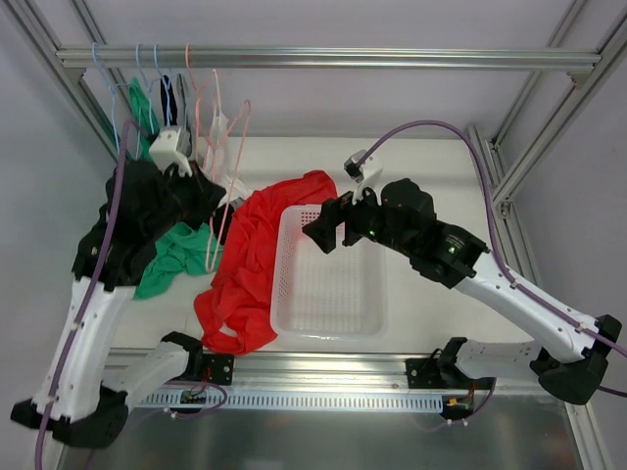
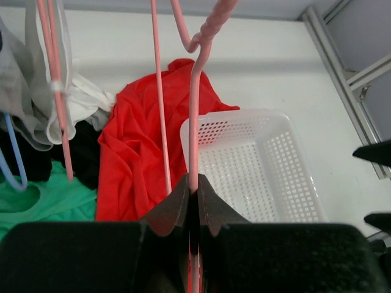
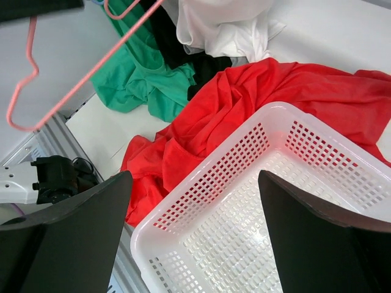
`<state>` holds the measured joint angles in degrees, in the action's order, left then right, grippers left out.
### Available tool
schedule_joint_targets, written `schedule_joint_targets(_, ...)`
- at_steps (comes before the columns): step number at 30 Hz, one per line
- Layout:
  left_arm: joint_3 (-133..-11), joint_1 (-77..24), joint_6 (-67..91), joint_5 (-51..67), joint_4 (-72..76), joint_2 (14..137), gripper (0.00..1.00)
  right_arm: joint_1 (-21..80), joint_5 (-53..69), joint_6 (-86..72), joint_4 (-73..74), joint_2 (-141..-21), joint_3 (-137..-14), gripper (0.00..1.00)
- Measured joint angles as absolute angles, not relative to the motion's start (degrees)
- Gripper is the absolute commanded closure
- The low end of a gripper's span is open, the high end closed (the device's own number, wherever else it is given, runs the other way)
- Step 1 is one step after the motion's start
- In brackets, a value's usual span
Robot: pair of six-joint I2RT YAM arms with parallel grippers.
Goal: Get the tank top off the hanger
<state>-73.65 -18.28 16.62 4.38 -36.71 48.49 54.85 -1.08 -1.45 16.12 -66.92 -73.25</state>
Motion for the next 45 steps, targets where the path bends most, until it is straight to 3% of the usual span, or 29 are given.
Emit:
schedule_joint_targets(7, -100.6, -18.3, 16.3, 1.8, -39.5, 73.6, 1.0, 54.4, -1.4, -1.2, 17.4, -65.6, -70.2, 0.09)
schedule_joint_targets(12, -112.4, -18.3, 15.7, 1.1, -40.9, 84.6, 1.0, 54.2, -1.5, -1.2, 17.9, -65.4, -67.7, 0.09)
schedule_joint_targets(24, -113.5, -18.3, 15.6, 1.3, -44.4, 91.6, 1.0, 54.1, 2.3, -1.2, 18.0, -67.1, -67.6, 0.09)
schedule_joint_targets(28, -113.5, -18.3, 15.0, 1.3, -44.8, 91.2, 0.73, 54.2, 5.8, 0.4, 17.8, -70.9, -68.6, 0.08)
schedule_joint_targets(30, -113.1, -18.3, 14.6, 1.2, -45.4, 90.2, 0.51, 54.6, 7.7, 2.0, 17.8, -73.9, -70.2, 0.07)
schedule_joint_targets(32, -111.9, -18.3, 14.6, 0.5, -45.8, 88.2, 0.35, 55.7, 8.9, 3.9, 17.8, -77.1, -72.5, 0.07)
schedule_joint_targets(33, -111.1, -18.3, 14.7, -0.4, -46.2, 86.6, 0.08, 56.7, 9.4, 5.0, 17.8, -79.1, -73.9, 0.07)
schedule_joint_targets(34, -110.0, -18.3, 14.5, -1.0, -46.3, 84.6, 0.01, 57.7, 9.8, 5.8, 17.7, -81.1, -75.5, 0.07)
schedule_joint_targets(45, -88.2, -18.3, 17.1, -10.5, -45.9, 44.7, 0.01, 67.4, 11.2, 18.1, 15.7, -98.4, -85.0, 0.04)
